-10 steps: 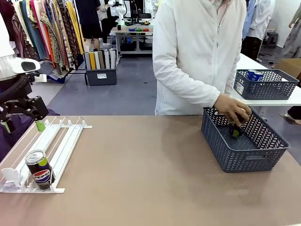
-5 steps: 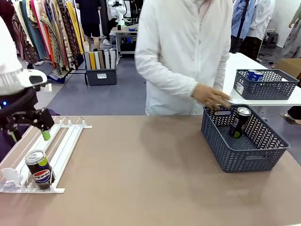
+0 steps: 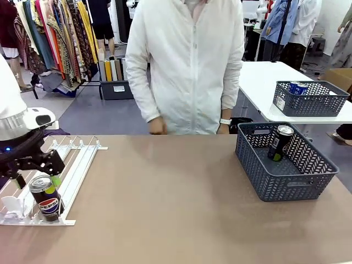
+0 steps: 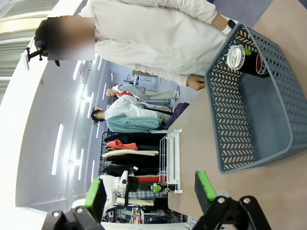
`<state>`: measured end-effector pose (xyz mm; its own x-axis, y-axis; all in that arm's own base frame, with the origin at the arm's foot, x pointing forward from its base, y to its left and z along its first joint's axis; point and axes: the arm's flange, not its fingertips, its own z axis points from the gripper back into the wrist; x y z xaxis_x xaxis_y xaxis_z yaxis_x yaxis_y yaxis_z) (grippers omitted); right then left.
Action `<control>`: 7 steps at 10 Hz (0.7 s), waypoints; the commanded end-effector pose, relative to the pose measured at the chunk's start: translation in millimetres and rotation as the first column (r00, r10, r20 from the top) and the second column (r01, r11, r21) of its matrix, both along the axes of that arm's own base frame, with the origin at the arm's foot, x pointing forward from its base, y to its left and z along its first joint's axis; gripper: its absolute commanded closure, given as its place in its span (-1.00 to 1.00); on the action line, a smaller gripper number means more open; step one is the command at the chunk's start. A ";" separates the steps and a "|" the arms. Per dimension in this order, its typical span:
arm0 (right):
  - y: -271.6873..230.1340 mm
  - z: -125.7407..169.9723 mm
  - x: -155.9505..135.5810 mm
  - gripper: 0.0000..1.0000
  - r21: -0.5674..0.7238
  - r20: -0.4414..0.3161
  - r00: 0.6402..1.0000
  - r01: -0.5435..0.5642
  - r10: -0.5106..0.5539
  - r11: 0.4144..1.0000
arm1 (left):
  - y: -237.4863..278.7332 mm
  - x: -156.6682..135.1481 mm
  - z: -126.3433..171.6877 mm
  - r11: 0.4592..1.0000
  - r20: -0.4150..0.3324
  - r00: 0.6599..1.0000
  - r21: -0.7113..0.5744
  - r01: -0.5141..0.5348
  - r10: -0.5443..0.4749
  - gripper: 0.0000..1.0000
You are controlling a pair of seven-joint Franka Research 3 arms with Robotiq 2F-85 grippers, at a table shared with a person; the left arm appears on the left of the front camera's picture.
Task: Retrieve and store the cans from the dispenser.
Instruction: Pick up one can from the Automatic Can Dispenser and place it in the middle of the table.
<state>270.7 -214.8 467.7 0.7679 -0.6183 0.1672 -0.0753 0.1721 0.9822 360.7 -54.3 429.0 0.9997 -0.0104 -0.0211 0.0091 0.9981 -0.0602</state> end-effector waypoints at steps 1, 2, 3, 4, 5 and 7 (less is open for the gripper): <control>0.5 3.4 2.8 -1.00 0.010 0.028 1.000 0.003 -0.004 1.000 | -9.2 7.6 -16.9 0.998 0.017 0.998 0.002 -0.056 0.055 -1.00; 0.5 3.4 2.8 -1.00 0.010 0.028 1.000 0.003 -0.004 1.000 | -9.6 11.8 -23.1 0.998 0.001 0.998 0.009 -0.066 0.066 -1.00; 0.5 3.4 2.8 -1.00 0.010 0.028 1.000 0.003 -0.004 1.000 | -9.3 11.9 -24.9 0.998 -0.011 0.998 0.006 -0.061 0.061 -1.00; 0.5 3.4 2.8 -1.00 0.010 0.028 1.000 0.003 -0.004 1.000 | -7.8 14.6 -26.5 0.997 -0.018 0.997 0.022 -0.071 0.071 -1.00; 0.5 3.4 2.8 -1.00 0.010 0.028 1.000 0.003 -0.004 1.000 | -7.6 14.1 -26.0 0.998 -0.032 0.997 0.024 -0.066 0.067 -1.00; 0.5 3.4 2.8 -1.00 0.010 0.028 1.000 0.003 -0.004 1.000 | -8.5 12.9 -25.4 0.999 -0.049 0.998 0.022 -0.047 0.048 -1.00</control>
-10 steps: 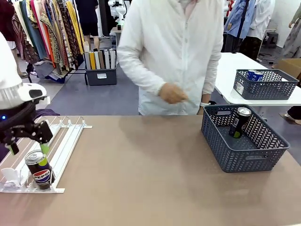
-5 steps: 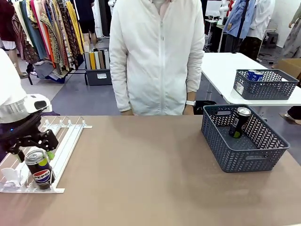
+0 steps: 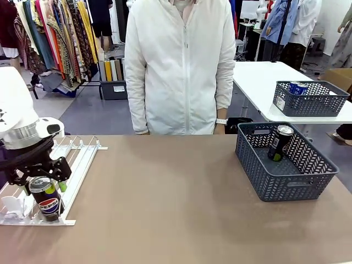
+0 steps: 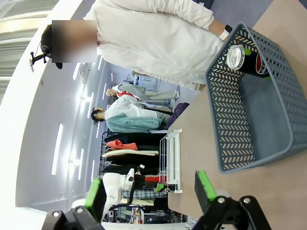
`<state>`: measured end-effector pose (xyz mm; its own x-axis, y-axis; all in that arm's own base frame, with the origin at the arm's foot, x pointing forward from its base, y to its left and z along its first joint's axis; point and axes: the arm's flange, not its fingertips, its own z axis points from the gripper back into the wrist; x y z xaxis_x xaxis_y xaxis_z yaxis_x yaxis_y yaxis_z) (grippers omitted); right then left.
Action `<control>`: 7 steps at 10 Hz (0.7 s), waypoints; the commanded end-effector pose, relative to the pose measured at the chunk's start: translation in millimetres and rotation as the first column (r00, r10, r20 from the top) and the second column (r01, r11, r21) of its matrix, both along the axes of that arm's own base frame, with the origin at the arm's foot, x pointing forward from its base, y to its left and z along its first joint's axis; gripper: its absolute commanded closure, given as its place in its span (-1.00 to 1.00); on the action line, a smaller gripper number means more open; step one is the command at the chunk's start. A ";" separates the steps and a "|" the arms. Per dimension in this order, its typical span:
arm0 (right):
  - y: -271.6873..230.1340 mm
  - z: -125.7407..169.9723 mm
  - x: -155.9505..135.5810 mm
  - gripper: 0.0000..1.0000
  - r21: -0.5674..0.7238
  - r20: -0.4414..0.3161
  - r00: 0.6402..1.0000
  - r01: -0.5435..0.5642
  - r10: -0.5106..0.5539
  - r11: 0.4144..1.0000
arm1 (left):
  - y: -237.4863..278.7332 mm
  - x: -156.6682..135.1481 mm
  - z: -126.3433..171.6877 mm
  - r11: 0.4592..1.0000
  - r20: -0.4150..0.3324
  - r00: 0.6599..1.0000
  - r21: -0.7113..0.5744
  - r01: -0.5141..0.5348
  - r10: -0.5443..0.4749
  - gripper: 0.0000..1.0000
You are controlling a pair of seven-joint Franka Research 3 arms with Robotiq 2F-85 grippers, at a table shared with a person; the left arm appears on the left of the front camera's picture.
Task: Retrieve and store the cans from the dispenser.
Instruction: Pick up one can from the Automatic Can Dispenser and place it in the middle of the table.
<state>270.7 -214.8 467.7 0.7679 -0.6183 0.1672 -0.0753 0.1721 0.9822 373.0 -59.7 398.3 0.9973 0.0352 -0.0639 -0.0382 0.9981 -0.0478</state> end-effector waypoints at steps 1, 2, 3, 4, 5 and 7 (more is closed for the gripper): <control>0.5 3.4 2.8 -1.00 0.010 0.028 1.000 0.003 -0.004 1.000 | -3.4 1.7 4.9 1.000 -0.009 1.000 0.009 -0.001 0.001 -1.00; 0.5 3.4 2.8 -1.00 0.010 0.028 1.000 0.003 -0.004 1.000 | -3.6 0.5 5.3 1.000 -0.020 1.000 0.014 0.004 -0.003 -1.00; 0.5 3.4 2.8 -1.00 0.010 0.028 1.000 0.003 -0.004 1.000 | -3.1 1.5 5.4 1.000 -0.020 1.000 0.018 0.004 -0.003 -1.00; 0.5 3.4 2.8 -1.00 0.010 0.028 1.000 0.003 -0.004 1.000 | -3.4 1.2 5.1 1.000 -0.023 1.000 0.023 0.006 -0.005 0.12; 0.5 3.4 2.8 -1.00 0.010 0.028 1.000 0.003 -0.004 1.000 | -4.1 1.1 4.6 1.000 -0.023 1.000 0.022 0.001 -0.001 1.00; 0.5 3.4 2.8 -1.00 0.010 0.028 1.000 0.003 -0.004 1.000 | -4.3 2.2 3.9 1.000 -0.017 1.000 0.025 0.001 0.000 1.00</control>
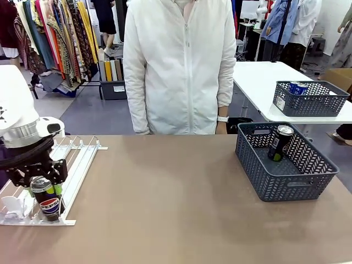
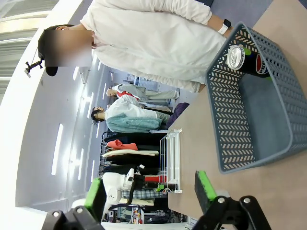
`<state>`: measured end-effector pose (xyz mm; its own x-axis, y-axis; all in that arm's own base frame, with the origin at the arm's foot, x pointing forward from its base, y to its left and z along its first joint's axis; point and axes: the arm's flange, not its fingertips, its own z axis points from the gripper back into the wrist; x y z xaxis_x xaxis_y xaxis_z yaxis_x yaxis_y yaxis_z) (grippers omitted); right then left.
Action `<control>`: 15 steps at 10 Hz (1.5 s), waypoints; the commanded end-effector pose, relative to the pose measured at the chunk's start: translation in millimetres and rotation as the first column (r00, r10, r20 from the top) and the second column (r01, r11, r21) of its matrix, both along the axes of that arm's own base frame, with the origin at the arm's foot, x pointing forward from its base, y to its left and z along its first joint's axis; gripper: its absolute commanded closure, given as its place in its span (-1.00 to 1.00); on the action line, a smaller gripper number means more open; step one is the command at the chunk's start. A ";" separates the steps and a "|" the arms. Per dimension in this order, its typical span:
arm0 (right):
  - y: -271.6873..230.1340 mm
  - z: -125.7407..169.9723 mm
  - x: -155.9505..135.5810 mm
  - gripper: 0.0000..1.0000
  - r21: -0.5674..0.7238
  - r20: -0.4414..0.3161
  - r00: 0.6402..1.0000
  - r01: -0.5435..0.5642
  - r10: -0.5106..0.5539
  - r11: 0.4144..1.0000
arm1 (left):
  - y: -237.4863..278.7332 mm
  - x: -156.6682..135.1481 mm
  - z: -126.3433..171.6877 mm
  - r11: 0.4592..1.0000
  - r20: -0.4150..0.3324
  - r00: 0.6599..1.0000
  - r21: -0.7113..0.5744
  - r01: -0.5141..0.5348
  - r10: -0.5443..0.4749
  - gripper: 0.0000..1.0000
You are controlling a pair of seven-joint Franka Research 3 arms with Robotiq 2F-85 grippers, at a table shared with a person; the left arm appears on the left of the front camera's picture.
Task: Retrieve and store the cans from the dispenser.
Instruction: Pick up one can from the Automatic Can Dispenser and place it in the middle of the table.
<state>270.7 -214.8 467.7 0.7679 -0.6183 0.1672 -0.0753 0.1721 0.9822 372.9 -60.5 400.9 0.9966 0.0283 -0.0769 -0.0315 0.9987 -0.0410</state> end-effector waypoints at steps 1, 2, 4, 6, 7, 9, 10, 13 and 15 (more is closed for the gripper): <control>0.5 3.4 2.8 -1.00 0.010 0.028 1.000 0.003 -0.004 1.000 | -3.6 2.2 1.4 1.000 -0.003 1.000 0.019 -0.005 0.005 1.00; 0.5 3.4 2.8 -1.00 0.010 0.028 1.000 0.003 -0.004 1.000 | -3.1 2.1 1.4 1.000 0.002 1.000 0.022 -0.009 0.009 1.00; 0.5 3.4 2.8 -1.00 0.010 0.028 1.000 0.003 -0.004 1.000 | 0.7 0.5 8.7 0.999 0.021 1.000 0.031 -0.022 0.021 1.00; 0.5 3.4 2.8 -1.00 0.010 0.028 1.000 0.003 -0.004 1.000 | 8.2 -6.8 52.2 0.998 0.092 0.996 0.064 -0.014 0.008 1.00; 0.5 3.4 2.8 -1.00 0.010 0.028 1.000 0.003 -0.004 1.000 | 11.3 -11.1 83.5 0.995 0.144 0.990 0.097 -0.022 0.008 1.00; 0.5 3.4 2.8 -1.00 0.010 0.028 1.000 0.003 -0.004 1.000 | 11.1 -26.3 147.6 0.996 0.204 0.978 0.084 0.036 -0.052 1.00; 0.5 3.4 2.8 -1.00 0.010 0.028 1.000 0.003 -0.004 1.000 | 11.0 -31.2 162.4 0.997 0.253 0.965 0.063 0.050 -0.065 1.00; 0.5 3.4 2.8 -1.00 0.010 0.028 1.000 0.003 -0.004 1.000 | 22.0 -41.3 179.5 0.990 0.314 0.945 -0.069 0.121 -0.093 1.00; 0.5 3.4 2.8 -1.00 0.010 0.028 1.000 0.003 -0.004 1.000 | 11.7 -44.6 190.4 0.996 0.311 0.947 0.012 0.084 -0.084 1.00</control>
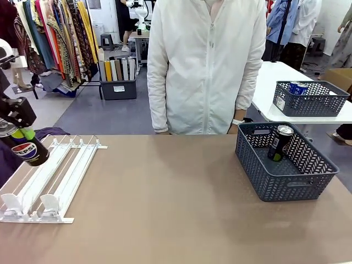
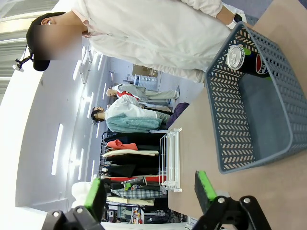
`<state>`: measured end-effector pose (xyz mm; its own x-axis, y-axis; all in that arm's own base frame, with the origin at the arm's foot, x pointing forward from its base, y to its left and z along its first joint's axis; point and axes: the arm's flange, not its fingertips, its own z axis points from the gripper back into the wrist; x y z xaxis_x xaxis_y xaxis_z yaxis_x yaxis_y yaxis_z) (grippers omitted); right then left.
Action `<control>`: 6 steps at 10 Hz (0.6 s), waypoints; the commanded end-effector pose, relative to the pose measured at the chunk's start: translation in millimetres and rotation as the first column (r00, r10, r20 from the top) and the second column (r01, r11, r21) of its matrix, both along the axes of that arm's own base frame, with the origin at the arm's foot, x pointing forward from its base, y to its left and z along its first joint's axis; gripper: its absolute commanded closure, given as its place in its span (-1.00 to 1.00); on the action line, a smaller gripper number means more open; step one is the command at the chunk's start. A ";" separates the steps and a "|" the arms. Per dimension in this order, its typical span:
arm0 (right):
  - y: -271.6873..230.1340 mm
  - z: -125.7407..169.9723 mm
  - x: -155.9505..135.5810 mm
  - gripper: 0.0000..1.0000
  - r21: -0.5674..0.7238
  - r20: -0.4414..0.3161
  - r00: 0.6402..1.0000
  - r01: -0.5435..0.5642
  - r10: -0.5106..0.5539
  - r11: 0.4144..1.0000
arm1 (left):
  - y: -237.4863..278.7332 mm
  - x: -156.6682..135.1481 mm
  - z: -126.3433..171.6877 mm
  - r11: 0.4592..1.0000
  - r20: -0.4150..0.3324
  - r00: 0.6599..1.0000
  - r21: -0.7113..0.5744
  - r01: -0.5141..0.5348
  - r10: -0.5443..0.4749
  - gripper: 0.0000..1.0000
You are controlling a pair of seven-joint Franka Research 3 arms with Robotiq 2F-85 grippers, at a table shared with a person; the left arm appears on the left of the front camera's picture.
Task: Retrieve and store the cans from the dispenser.
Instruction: Pick up one can from the Automatic Can Dispenser and place it in the middle of the table.
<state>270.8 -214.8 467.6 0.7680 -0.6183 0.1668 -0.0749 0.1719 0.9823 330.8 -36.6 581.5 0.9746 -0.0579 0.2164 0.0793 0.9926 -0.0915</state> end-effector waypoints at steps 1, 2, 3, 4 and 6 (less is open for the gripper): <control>0.5 3.5 2.7 -1.00 0.009 0.029 1.000 0.003 -0.004 1.000 | -12.2 -2.5 9.8 0.998 0.025 1.000 0.053 -0.015 0.013 1.00; 0.5 3.5 2.7 -1.00 0.009 0.029 1.000 0.003 -0.004 1.000 | -12.2 -2.5 9.8 0.998 0.025 1.000 0.053 -0.015 0.013 1.00; 0.5 3.5 2.7 -1.00 0.009 0.029 1.000 0.003 -0.004 1.000 | -5.0 -0.6 0.1 1.000 0.001 1.000 0.014 0.002 -0.002 1.00; 0.5 3.5 2.7 -1.00 0.009 0.029 1.000 0.003 -0.004 1.000 | -8.8 1.2 1.7 0.993 0.021 1.000 -0.114 0.016 -0.014 1.00; 0.5 3.5 2.7 -1.00 0.009 0.029 1.000 0.003 -0.004 1.000 | -76.9 34.6 18.5 0.992 0.065 0.998 -0.128 0.003 0.005 1.00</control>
